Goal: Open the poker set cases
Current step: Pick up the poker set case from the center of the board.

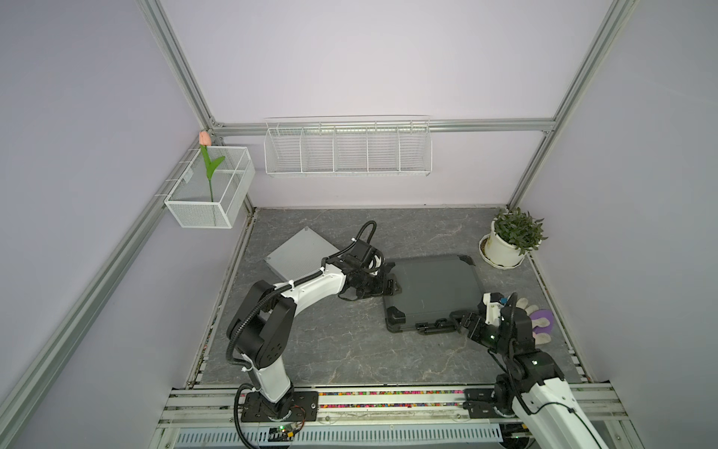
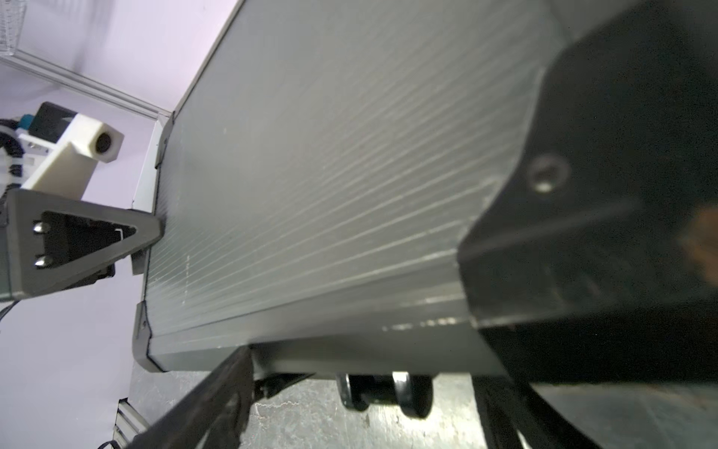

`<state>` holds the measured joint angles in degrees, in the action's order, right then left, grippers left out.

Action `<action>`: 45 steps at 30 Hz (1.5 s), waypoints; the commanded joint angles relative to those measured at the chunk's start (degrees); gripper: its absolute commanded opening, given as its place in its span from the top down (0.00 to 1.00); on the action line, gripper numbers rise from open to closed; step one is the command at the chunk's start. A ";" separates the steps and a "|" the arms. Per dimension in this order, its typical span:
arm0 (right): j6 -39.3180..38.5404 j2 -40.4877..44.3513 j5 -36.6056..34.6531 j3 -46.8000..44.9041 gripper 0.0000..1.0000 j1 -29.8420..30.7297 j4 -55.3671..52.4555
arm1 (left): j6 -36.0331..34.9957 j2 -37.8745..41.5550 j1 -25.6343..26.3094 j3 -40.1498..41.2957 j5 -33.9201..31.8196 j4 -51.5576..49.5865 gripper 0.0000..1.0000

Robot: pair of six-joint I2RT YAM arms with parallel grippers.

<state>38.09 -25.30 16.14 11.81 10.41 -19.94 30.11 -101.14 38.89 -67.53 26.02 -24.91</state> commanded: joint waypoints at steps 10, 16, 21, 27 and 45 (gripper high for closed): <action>-5.98 -2.86 17.18 -1.77 0.10 -0.57 12.62 | -2.33 -7.56 -1.93 -7.00 -2.43 -4.18 0.07; 0.70 -1.24 14.43 -3.26 0.00 -0.57 9.23 | -2.53 -7.37 -1.98 -8.06 -2.34 -4.76 0.07; 2.98 2.57 16.98 -4.33 0.05 -0.57 5.93 | -3.52 -7.10 -2.06 -8.41 -3.30 -5.99 0.07; 2.90 6.55 18.53 -3.35 0.09 -0.57 -1.57 | -3.64 -7.01 -2.07 -8.99 -3.65 -6.31 0.07; 5.68 4.30 17.65 -1.77 0.21 -0.57 -5.78 | -12.75 7.06 1.13 -7.82 -21.63 -8.32 0.08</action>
<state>42.46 -20.49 32.40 8.73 9.52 -25.98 21.74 -98.04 38.02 -76.42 11.77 -32.77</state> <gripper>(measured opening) 0.796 0.923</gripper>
